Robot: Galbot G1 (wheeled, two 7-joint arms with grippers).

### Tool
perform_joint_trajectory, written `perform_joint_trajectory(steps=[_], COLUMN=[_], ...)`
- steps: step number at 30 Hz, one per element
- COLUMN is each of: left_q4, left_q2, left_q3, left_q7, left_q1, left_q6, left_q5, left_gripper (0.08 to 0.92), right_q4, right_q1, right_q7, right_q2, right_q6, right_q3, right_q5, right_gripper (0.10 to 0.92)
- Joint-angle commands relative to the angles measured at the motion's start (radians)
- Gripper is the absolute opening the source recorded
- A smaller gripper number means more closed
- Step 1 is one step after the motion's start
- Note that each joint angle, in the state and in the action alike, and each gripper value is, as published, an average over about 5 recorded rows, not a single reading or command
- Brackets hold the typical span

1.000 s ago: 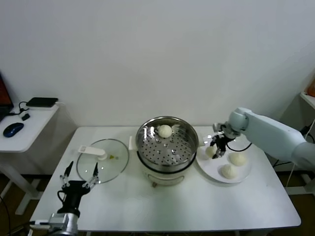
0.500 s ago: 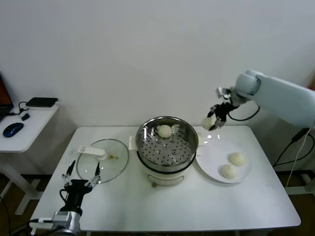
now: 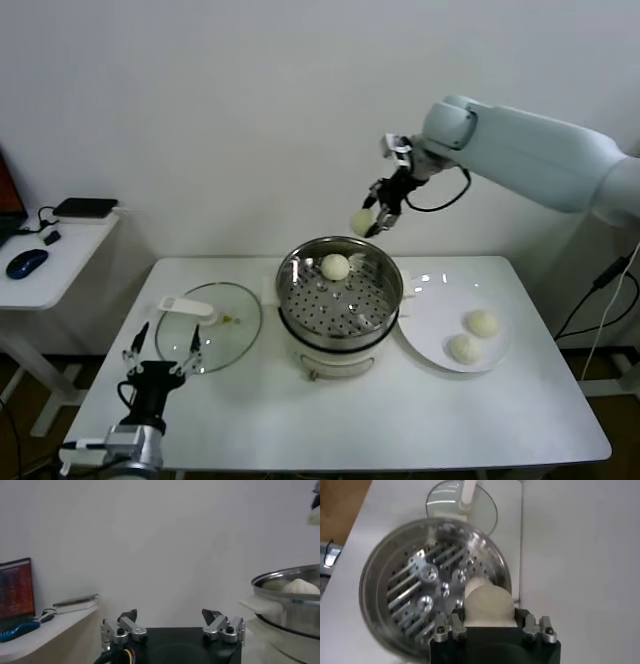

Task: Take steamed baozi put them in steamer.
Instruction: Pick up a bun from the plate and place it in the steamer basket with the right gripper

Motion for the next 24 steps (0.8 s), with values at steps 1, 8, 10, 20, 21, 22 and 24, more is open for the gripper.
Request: perform_joint_trajectory(steps=[1,8,10,20,21,22,24], left_q4=[-0.019,-0.028,-0.027,-0.022,-0.022,-0.022,-0.022], left_q2=[-0.002,0.0,0.001,0.0,0.0,0.0,-0.001], left_q3=[-0.004,-0.001,-0.001,-0.001,-0.001,-0.001,-0.001], left_q7=[-0.011,-0.01,-0.009,-0.009,-0.009,-0.009,-0.009], left_q1=[-0.006,-0.005,-0.004,-0.001,0.0,0.001,0.002], left_q6=[0.025,0.028,0.027,0.023,0.023,0.022,0.021], left_q5=[0.004,0.006,0.006,0.005,0.005,0.006,0.006], left_gripper=[0.823,0.823,0.823,0.823,0.823,0.823,0.823], right_q4=[-0.019,-0.038,-0.039,-0.034,-0.034,-0.035,-0.036], right_q1=[-0.07,-0.165,-0.182,-0.22,-0.222,-0.225,-0.229], right_q7=[0.023,0.039,0.042,0.048,0.048,0.049,0.05], right_q2=[0.157,0.172,0.173,0.18,0.181,0.181,0.181], right_q6=[-0.028,-0.038,-0.04,-0.041,-0.041,-0.041,-0.041], right_q3=[0.004,0.014,0.016,0.019,0.02,0.02,0.02], right_q5=[0.047,-0.005,-0.014,-0.034,-0.035,-0.037,-0.041], right_gripper=[0.652,0.653,0.653,0.652,0.653,0.653,0.653])
